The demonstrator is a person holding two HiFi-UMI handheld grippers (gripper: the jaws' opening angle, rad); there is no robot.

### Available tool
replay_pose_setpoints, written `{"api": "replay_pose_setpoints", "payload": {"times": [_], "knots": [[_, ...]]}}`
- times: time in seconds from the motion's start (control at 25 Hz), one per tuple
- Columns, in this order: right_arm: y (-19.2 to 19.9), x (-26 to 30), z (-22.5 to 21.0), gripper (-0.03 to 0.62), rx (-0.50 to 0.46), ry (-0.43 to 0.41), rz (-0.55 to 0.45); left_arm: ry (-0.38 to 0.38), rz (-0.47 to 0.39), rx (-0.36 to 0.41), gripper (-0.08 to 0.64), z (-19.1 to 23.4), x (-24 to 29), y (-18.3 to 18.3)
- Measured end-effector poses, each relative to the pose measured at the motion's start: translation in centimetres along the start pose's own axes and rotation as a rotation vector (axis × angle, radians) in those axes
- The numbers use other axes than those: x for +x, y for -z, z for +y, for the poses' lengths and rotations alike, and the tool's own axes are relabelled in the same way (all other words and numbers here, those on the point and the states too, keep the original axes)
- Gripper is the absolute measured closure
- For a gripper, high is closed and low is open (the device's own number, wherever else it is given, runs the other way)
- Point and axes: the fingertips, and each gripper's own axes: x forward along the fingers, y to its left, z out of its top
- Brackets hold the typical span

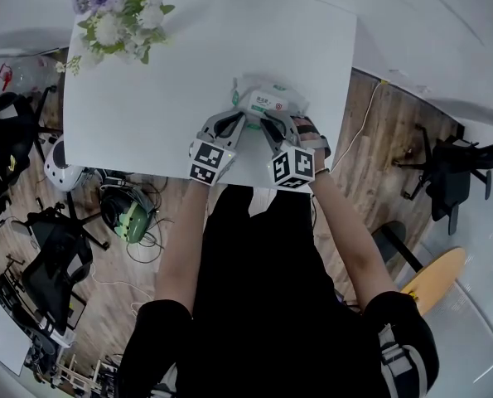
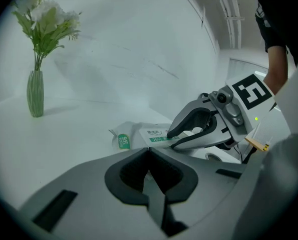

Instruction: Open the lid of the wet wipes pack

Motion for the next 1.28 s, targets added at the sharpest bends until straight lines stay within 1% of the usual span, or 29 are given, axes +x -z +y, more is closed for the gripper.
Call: {"api": "replay_pose_setpoints", "payload": {"times": [0.12,0.52,0.8,1.28], "knots": [[0.0,0.2,0.1,0.509,0.009,-0.006,0.005,-0.011,0.000,0.029,0.537,0.0,0.1,0.1],[-0.1,-0.2,0.2,0.533,0.042,-0.039,0.014,-0.013,-0.004,0.032,0.537,-0.1,0.1,0.0],[-0.3,-0.4,0.1,0.545,0.051,-0.045,0.002,-0.013,-0.001,0.031,0.537,0.0,0.1,0.1],[-0.7,-1.0,-0.2,0.551,0.073,-0.061,-0.006,-0.017,0.003,0.031,0.537,-0.2,0.0,0.1]]}}
